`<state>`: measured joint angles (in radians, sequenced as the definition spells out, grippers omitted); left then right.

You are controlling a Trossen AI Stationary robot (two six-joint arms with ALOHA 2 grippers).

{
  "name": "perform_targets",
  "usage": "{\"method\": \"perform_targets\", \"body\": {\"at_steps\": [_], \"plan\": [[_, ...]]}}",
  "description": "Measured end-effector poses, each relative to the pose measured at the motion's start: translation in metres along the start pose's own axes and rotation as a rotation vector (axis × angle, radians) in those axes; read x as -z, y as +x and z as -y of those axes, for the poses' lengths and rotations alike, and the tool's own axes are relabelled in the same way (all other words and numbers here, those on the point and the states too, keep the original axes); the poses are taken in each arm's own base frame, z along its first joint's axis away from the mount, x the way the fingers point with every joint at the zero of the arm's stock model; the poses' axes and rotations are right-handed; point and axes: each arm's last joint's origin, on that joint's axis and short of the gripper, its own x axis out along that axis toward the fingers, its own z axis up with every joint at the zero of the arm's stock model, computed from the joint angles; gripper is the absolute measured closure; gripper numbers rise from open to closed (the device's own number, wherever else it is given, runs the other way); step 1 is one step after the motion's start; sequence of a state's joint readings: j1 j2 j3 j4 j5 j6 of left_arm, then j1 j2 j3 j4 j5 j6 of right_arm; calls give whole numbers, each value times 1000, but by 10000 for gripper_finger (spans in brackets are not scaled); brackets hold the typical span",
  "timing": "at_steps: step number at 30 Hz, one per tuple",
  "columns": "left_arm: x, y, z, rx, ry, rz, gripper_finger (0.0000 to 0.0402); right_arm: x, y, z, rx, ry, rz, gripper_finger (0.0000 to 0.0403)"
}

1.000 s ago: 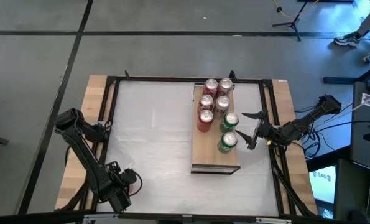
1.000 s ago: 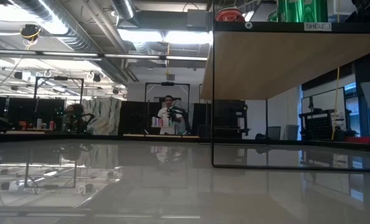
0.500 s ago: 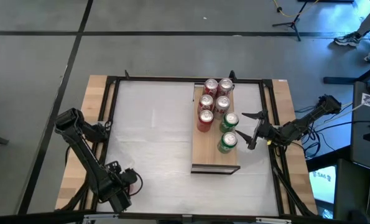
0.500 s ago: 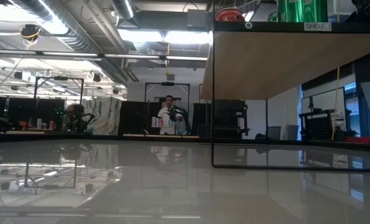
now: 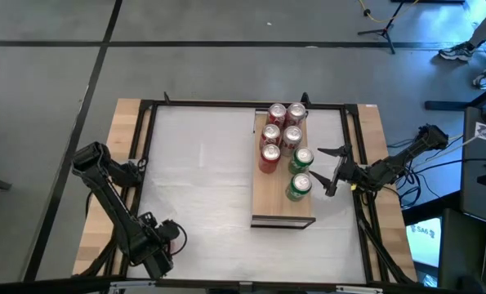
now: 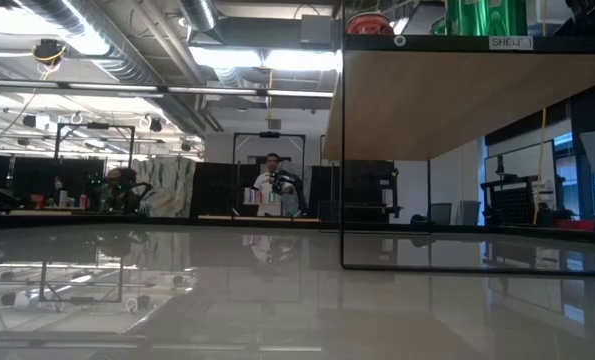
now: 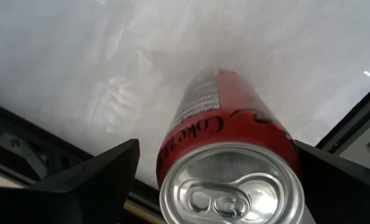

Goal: Place canned beverage on shelf
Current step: Put the red black soda can on the shelf aligned with the other red black soda can

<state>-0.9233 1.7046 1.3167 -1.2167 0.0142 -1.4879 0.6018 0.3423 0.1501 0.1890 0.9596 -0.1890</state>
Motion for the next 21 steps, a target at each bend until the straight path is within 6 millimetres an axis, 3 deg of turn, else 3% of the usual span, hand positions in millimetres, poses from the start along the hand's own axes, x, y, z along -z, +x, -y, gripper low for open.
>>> {"method": "perform_targets", "body": {"at_steps": [10, 21], "plan": [[0, 0, 1, 6, 4, 1, 20, 0, 0, 0, 0, 0, 0, 15], [-12, 0, 4, 52, -34, 0, 112, 0, 0, 0, 0, 0, 0, 15]]}}
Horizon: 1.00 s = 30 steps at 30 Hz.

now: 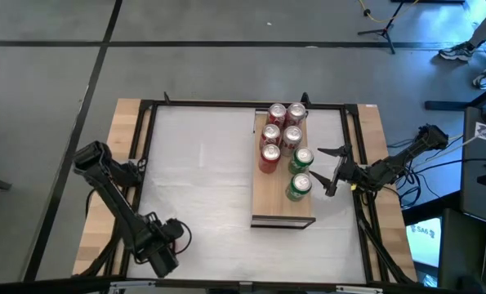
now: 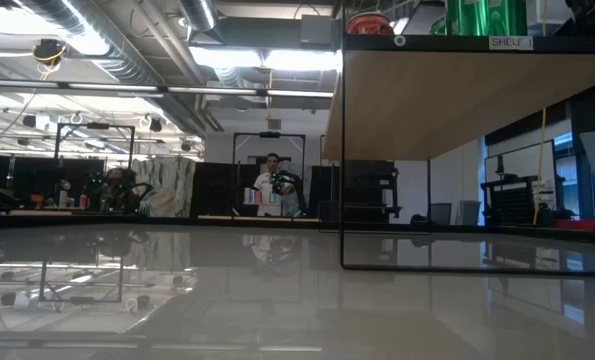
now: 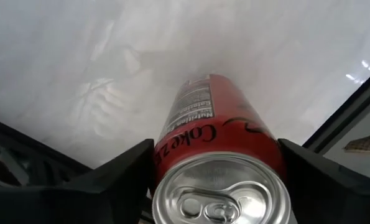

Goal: Place canned beverage on shelf
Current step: Put the red black soda can on the shelf aligned with the other red black soda can

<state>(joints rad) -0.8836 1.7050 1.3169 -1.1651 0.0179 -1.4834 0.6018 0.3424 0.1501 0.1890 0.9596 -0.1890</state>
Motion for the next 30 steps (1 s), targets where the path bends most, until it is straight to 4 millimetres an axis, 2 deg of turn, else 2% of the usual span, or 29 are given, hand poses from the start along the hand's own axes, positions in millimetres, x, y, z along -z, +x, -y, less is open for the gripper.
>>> {"method": "perform_targets", "body": {"at_steps": [3, 9, 14, 21, 30], "plan": [[-9, 0, 0, 11, -28, 1, 124, 0, 0, 0, 0, 0, 0, 15], [-26, -1, -1, 27, -29, 5, 121, 0, 0, 0, 0, 0, 0, 15], [-48, -1, -4, 39, -22, 12, 121, 0, 0, 0, 0, 0, 0, 15], [-94, -2, -19, 26, 54, 52, 121, 0, 0, 0, -2, 0, 0, 15], [-161, -4, -53, 20, 180, 120, 120, 1, 0, 0, -4, -6, -3, 15]]}}
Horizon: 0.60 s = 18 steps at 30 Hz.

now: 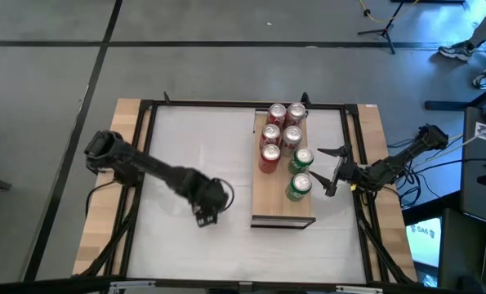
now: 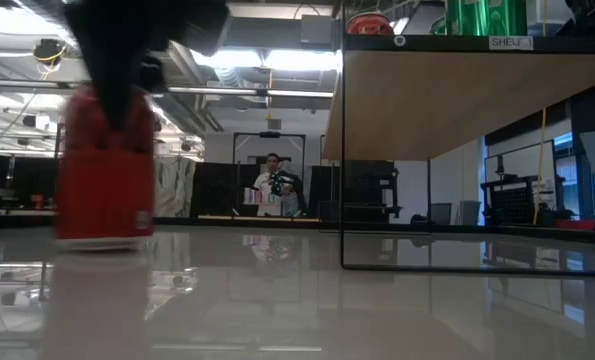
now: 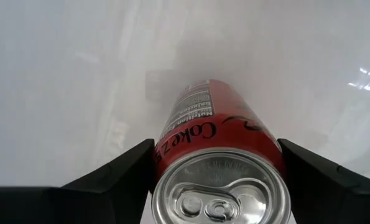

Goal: Place canned beverage on shelf
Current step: Put the red black soda can on the shelf aligned with the other red black soda can

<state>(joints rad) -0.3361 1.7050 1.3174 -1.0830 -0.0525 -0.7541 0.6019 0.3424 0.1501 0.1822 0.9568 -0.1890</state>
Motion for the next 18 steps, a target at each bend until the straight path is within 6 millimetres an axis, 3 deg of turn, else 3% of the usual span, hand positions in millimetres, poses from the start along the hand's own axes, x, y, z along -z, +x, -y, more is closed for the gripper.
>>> {"method": "perform_targets", "body": {"at_steps": [11, 18], "plan": [[-46, 3, -62, -38, 104, 15, 120, 0, 0, 0, 0, 0, 0, 15], [-51, 3, -69, -38, 138, 27, 109, 0, 0, 0, -1, 0, 0, 15]]}}
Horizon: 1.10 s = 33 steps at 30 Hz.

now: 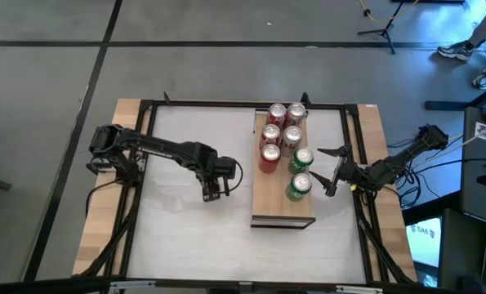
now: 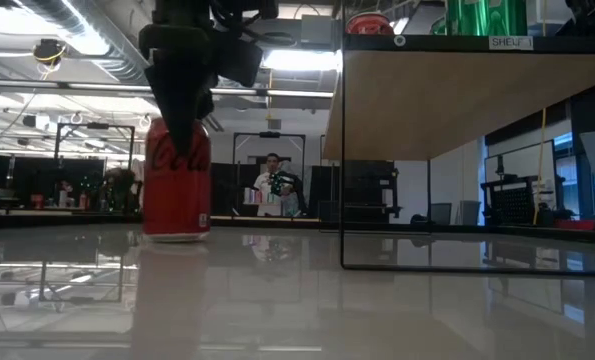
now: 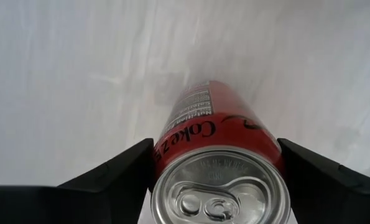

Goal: Place canned beverage on shelf
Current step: Put the red black soda can on the shelf aligned with the other red black soda can

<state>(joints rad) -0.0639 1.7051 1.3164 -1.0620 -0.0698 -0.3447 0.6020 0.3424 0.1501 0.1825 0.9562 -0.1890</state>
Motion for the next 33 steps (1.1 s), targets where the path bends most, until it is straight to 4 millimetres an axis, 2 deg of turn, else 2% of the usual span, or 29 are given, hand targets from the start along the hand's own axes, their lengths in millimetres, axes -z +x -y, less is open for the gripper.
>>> {"method": "perform_targets", "body": {"at_steps": [7, 16, 27, 33], "plan": [[0, 0, 3, 7, -9, 4, 74, 0, 0, 0, 0, 0, 0, 15], [0, 0, 3, 11, -12, 6, 69, 0, 0, 0, 0, 0, 0, 15], [0, 0, 3, 11, -12, 6, 16, 0, 0, 0, 0, 0, 0, 15], [0, 0, 3, 5, -12, 8, 11, 0, 0, 0, 0, 0, 0, 15]]}}
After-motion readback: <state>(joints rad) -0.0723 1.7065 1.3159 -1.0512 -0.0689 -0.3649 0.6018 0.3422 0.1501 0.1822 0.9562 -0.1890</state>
